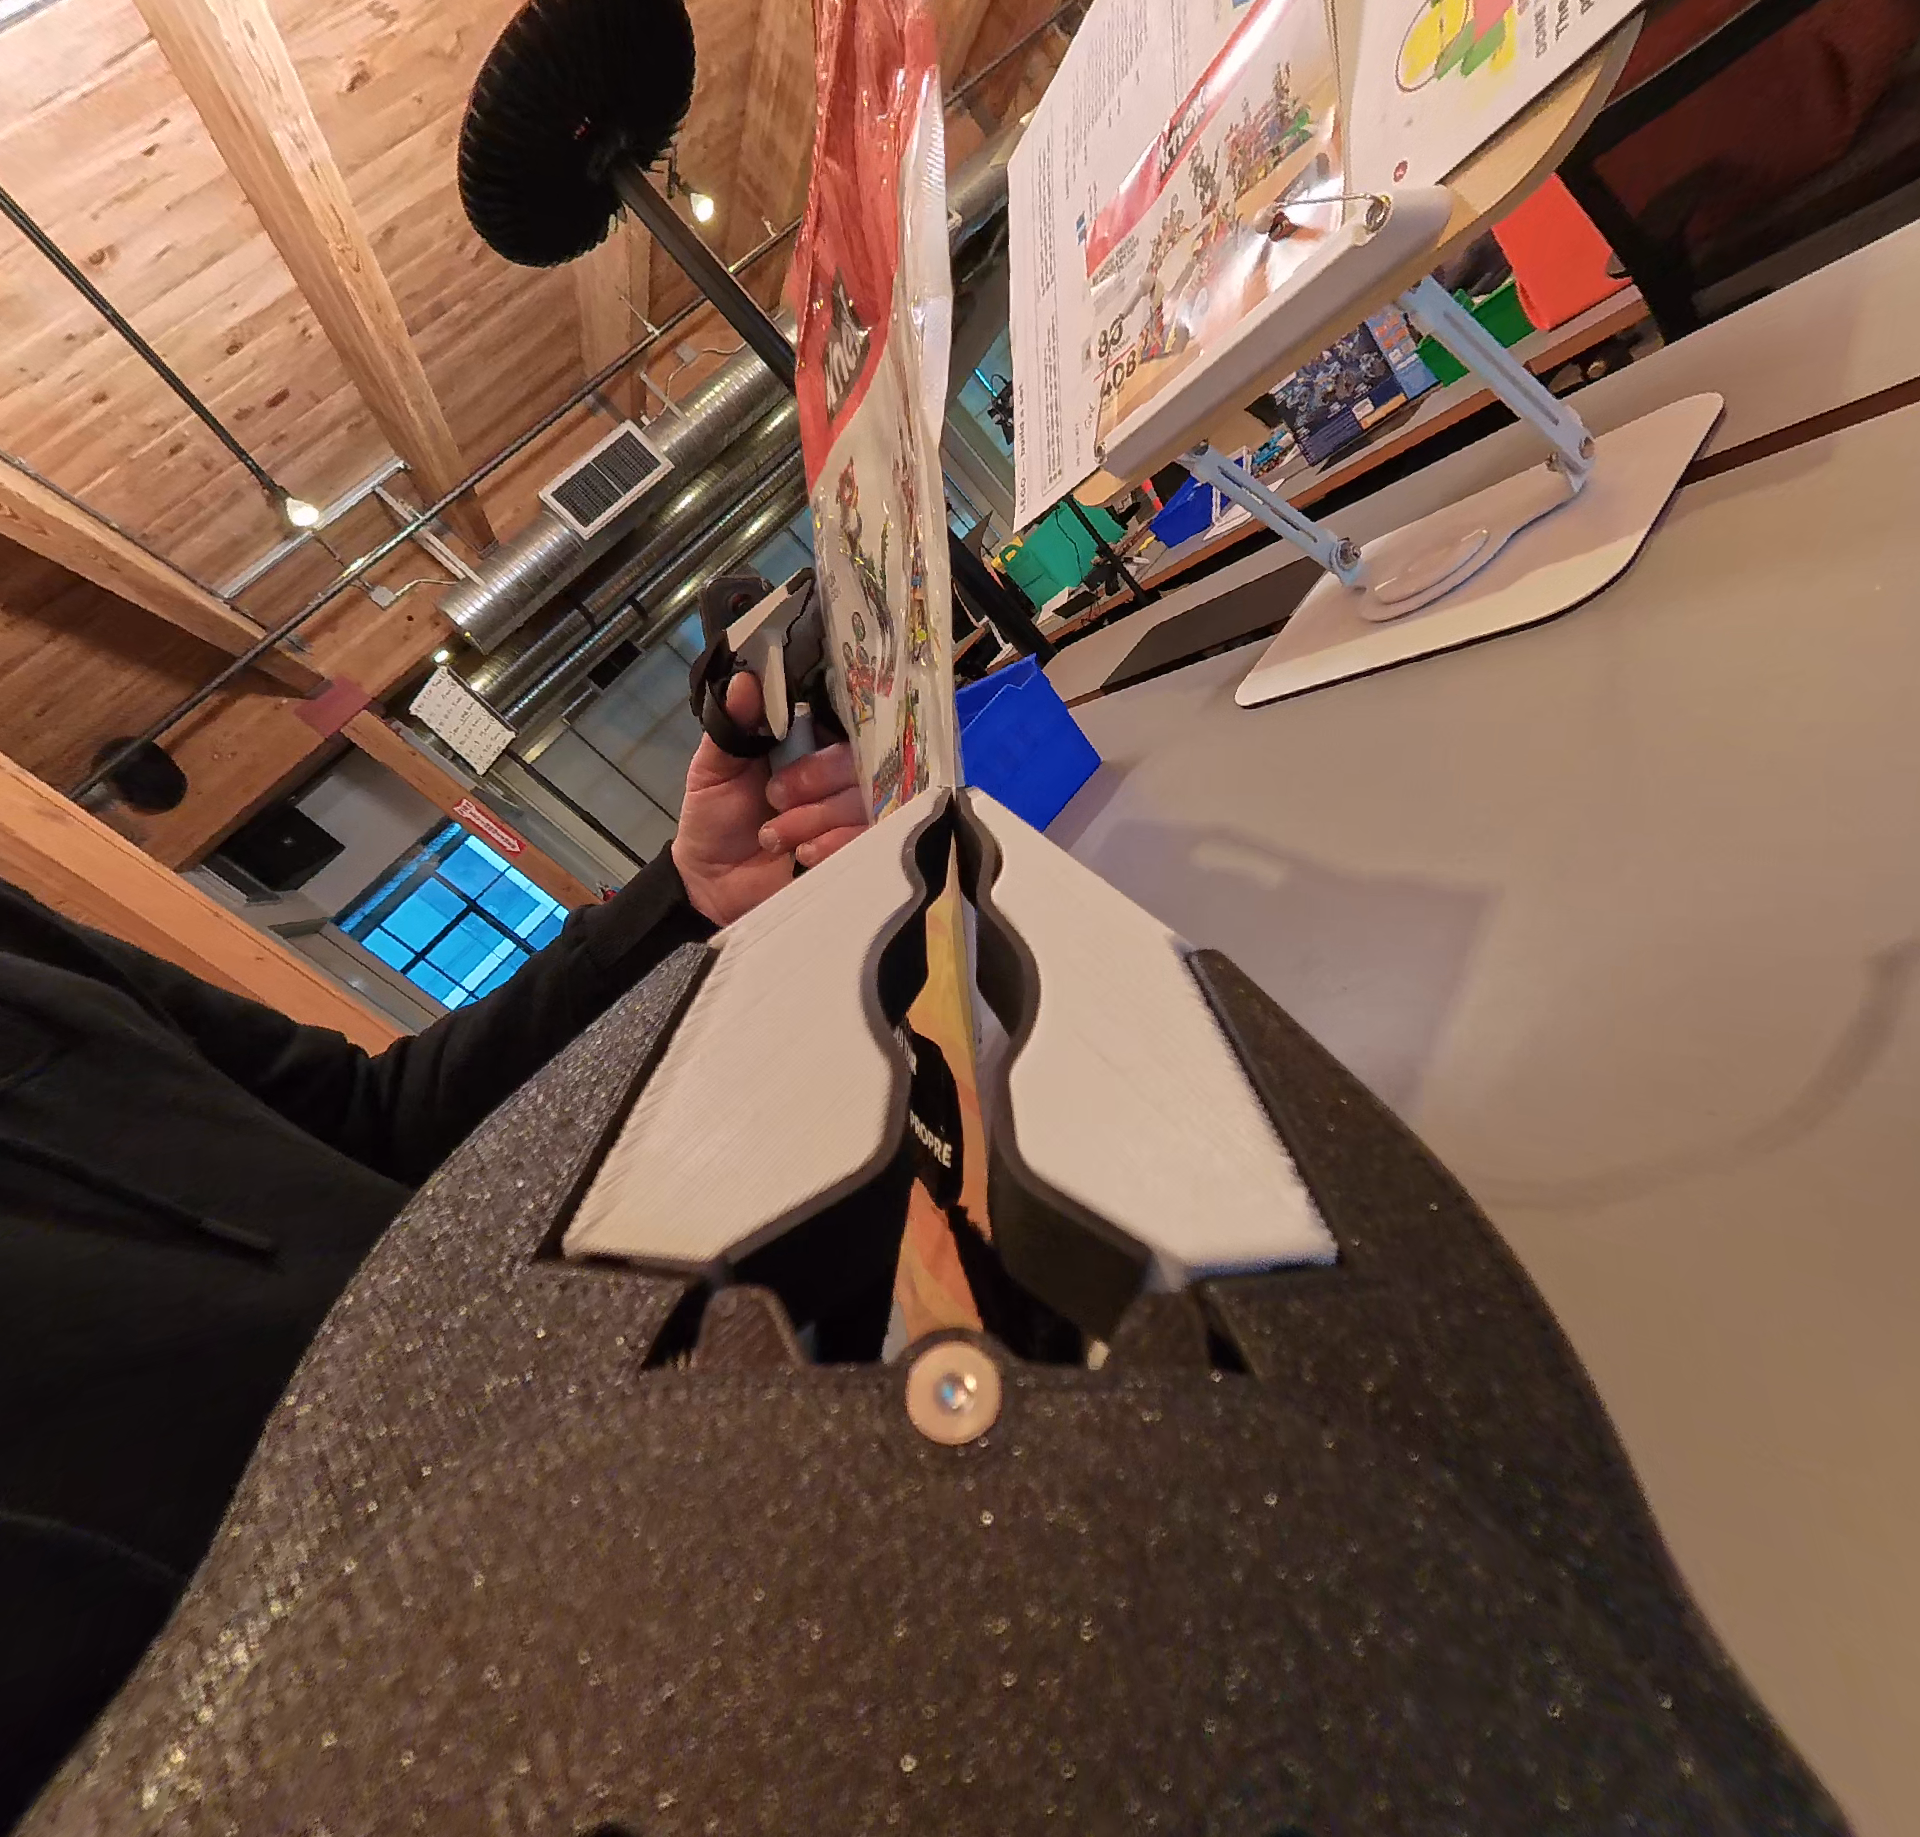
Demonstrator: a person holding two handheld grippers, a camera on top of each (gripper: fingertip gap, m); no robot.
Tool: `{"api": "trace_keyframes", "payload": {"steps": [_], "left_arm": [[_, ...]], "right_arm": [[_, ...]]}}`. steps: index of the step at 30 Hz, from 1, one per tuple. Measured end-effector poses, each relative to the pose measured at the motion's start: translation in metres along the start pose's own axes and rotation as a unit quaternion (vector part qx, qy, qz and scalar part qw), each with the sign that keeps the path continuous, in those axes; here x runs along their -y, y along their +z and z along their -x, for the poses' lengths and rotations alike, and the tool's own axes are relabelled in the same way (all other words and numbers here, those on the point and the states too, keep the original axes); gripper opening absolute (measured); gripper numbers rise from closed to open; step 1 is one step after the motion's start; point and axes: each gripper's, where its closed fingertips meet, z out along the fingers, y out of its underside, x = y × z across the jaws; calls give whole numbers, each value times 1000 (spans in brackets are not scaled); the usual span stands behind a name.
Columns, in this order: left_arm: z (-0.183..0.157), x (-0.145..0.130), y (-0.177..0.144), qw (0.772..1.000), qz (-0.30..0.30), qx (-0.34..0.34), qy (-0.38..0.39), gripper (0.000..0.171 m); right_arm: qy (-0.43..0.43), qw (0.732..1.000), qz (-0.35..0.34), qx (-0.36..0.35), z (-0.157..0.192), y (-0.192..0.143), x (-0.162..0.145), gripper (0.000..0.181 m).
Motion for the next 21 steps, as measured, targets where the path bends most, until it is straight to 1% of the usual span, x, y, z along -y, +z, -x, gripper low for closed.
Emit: {"api": "trace_keyframes", "payload": {"steps": [2, 5, 8, 12, 16, 21], "left_arm": [[10, -1, -2, 1000, -1, 23, -2, 18], [31, -3, -8, 997, 0, 77, 0, 41], [48, -7, -18, 992, 5, 126, 8, 44], [53, -19, -24, 988, 33, 153, 20, 44], [48, -36, -23, 986, 64, 150, 25, 45], [43, -59, -19, 984, 99, 145, 31, 45]], "right_arm": [[1, 1000, -1, -6, -4, 0, -1, 0], [6, 1000, 11, -27, -16, -1, -7, 0], [16, 999, 15, -41, -29, -3, -13, 0], [26, 998, 20, -62, -43, -7, -19, 0], [25, 997, 12, -76, -47, -12, -14, 0], [18, 994, 11, -104, -57, -23, 4, 0]]}}
